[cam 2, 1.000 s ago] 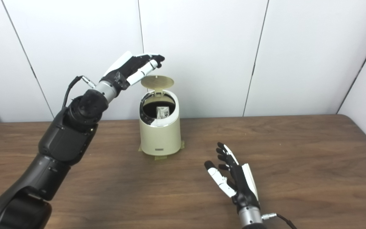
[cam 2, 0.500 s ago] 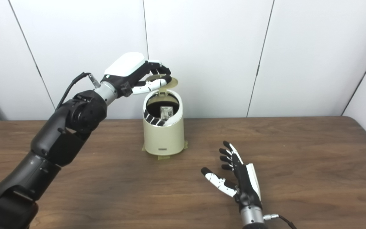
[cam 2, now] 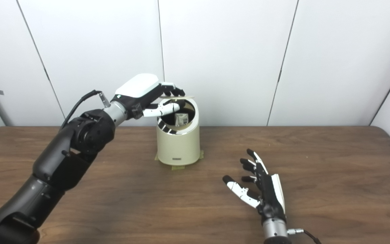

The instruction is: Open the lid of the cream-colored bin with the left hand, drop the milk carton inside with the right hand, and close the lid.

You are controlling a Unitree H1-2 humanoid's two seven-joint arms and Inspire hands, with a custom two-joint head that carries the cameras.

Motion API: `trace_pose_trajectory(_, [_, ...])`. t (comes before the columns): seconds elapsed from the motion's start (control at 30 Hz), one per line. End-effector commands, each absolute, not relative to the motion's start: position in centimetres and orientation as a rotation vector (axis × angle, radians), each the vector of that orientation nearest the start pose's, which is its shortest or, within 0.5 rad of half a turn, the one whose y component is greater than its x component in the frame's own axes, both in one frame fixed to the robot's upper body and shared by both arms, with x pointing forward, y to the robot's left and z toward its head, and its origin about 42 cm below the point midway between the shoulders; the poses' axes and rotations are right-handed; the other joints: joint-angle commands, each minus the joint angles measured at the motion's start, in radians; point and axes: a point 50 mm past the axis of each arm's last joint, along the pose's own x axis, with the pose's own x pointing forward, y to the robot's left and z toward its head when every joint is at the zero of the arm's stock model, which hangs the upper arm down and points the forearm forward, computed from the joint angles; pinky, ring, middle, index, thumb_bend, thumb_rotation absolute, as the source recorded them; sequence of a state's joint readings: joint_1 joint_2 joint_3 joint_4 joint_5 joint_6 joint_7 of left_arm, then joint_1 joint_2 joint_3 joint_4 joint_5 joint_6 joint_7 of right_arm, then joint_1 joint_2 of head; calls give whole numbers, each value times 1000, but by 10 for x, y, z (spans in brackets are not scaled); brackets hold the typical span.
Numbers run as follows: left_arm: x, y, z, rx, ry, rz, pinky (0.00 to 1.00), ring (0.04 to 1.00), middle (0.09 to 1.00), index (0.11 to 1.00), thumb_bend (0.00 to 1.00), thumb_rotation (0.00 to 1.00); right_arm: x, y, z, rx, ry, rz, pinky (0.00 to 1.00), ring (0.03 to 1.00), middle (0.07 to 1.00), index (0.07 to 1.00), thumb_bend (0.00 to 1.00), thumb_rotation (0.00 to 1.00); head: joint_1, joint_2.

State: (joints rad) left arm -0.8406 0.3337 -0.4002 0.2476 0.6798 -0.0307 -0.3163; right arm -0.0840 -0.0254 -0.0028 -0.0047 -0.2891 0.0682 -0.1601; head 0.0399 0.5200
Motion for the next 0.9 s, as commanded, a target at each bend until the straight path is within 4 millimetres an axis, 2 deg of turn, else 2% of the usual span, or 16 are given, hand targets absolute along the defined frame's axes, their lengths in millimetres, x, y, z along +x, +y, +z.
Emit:
trace_pose_trajectory(0.0, [474, 144, 340, 1291, -582, -454, 754, 781, 789, 790, 488, 977, 311, -242, 120, -335, -46, -213, 812, 809, 806, 898, 469, 347, 0, 3])
trace_pose_trajectory(0.13, [465, 143, 332, 1305, -581, -475, 766, 789, 797, 800, 483, 996, 312, -245, 120, -330, -48, -220, 803, 799, 797, 892, 477, 369, -2, 4])
trace_pose_trajectory(0.17, [462, 143, 330, 1310, -580, -480, 760, 788, 796, 802, 484, 999, 312, -245, 120, -325, -48, -219, 784, 795, 796, 891, 470, 403, -4, 5])
trace_pose_trajectory(0.2, [461, 144, 327, 1315, -576, -485, 761, 791, 799, 805, 485, 1000, 312, -246, 120, -309, -48, -215, 764, 789, 796, 892, 467, 439, -4, 5])
trace_pose_trajectory(0.27, [458, 144, 318, 1329, -543, -514, 767, 801, 810, 822, 489, 1000, 311, -245, 122, -275, -48, -212, 731, 781, 792, 897, 481, 585, -10, 8])
trace_pose_trajectory(0.33, [455, 144, 311, 1362, -497, -547, 796, 827, 836, 853, 506, 1000, 309, -244, 123, -230, -52, -209, 738, 781, 793, 902, 464, 702, -14, 10])
trace_pose_trajectory(0.47, [449, 139, 303, 1417, -457, -587, 849, 861, 860, 884, 507, 1000, 308, -242, 126, -156, -67, -201, 708, 781, 793, 901, 450, 824, -16, 14])
trace_pose_trajectory(0.63, [449, 132, 295, 1541, -452, -608, 878, 865, 863, 893, 509, 1000, 307, -242, 131, -113, -87, -192, 729, 801, 805, 913, 480, 859, -17, 23])
trace_pose_trajectory(0.8, [447, 128, 283, 1646, -446, -638, 912, 869, 857, 895, 539, 1000, 307, -242, 131, -116, -90, -202, 718, 787, 795, 910, 431, 825, -20, 27])
trace_pose_trajectory(0.87, [448, 127, 277, 1680, -423, -660, 923, 869, 855, 900, 556, 1000, 306, -242, 130, -103, -89, -202, 730, 788, 796, 910, 440, 815, -20, 28])
